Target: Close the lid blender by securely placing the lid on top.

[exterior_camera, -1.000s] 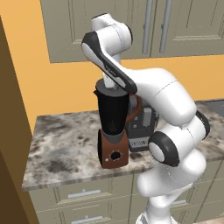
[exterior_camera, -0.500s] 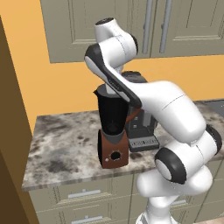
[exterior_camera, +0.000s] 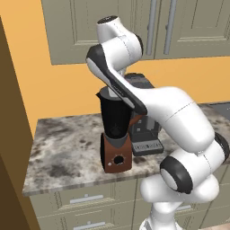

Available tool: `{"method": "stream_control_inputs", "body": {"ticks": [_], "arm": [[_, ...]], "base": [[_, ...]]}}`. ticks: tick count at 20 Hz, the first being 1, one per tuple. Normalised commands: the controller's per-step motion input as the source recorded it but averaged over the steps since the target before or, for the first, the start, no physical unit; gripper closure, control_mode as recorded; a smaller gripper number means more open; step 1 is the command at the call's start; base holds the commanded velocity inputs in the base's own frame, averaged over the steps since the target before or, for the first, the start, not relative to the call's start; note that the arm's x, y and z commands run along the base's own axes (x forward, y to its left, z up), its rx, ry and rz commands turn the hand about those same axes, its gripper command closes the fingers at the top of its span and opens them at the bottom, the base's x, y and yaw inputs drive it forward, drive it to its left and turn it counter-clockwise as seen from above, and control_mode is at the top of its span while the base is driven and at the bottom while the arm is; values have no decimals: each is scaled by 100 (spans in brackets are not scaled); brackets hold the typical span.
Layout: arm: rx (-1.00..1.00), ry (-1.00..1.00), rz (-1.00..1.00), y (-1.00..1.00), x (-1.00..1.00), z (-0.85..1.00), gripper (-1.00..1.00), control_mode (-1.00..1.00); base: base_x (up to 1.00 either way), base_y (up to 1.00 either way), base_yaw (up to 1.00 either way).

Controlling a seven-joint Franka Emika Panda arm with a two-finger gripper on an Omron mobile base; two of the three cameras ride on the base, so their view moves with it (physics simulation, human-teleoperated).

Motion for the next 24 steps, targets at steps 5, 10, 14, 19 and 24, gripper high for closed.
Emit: {"method": "stream_control_inputs", "body": {"ticks": [5,10,14,19,24], "arm": [[3,-19,0,-10,-88,3,-100,-100],[1,-20,0,-24,-74,5,-100,-100],[3,-29,0,-50,-57,0,-100,-100],[8,-24,0,-59,-39,0,-100,-100],[8,-16,0,-64,-24,0,-100,-100]], "base": [[0,0,0],[0,0,0],[0,0,0],[0,0,0],[0,0,0]]}}
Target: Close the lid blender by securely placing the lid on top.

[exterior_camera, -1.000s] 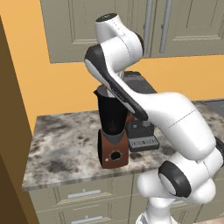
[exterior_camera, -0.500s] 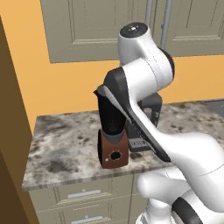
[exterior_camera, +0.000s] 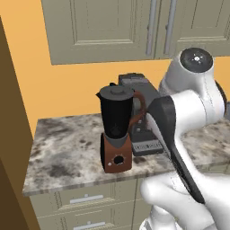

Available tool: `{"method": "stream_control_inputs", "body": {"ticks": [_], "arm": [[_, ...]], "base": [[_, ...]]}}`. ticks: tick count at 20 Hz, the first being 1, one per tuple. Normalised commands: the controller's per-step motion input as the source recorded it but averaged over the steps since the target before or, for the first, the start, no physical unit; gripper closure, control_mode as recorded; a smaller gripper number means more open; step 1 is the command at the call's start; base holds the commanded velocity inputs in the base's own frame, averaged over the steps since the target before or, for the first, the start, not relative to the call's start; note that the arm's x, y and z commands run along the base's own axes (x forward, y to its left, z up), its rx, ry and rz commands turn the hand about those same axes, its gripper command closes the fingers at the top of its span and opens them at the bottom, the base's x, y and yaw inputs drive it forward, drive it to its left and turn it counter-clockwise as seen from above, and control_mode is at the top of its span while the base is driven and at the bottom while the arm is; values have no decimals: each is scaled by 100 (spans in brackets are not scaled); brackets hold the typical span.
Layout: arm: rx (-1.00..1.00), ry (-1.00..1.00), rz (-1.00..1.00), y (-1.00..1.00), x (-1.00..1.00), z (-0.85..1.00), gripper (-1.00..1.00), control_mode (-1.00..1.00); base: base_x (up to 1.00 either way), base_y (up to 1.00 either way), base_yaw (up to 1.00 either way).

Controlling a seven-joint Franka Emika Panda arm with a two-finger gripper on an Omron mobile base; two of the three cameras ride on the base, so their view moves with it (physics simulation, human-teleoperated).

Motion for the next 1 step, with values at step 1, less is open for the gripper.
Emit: {"method": "stream_control_inputs", "body": {"ticks": [1], "arm": [[7,-4,0,-57,-6,0,-100,-100]], "base": [[0,0,0]]}}
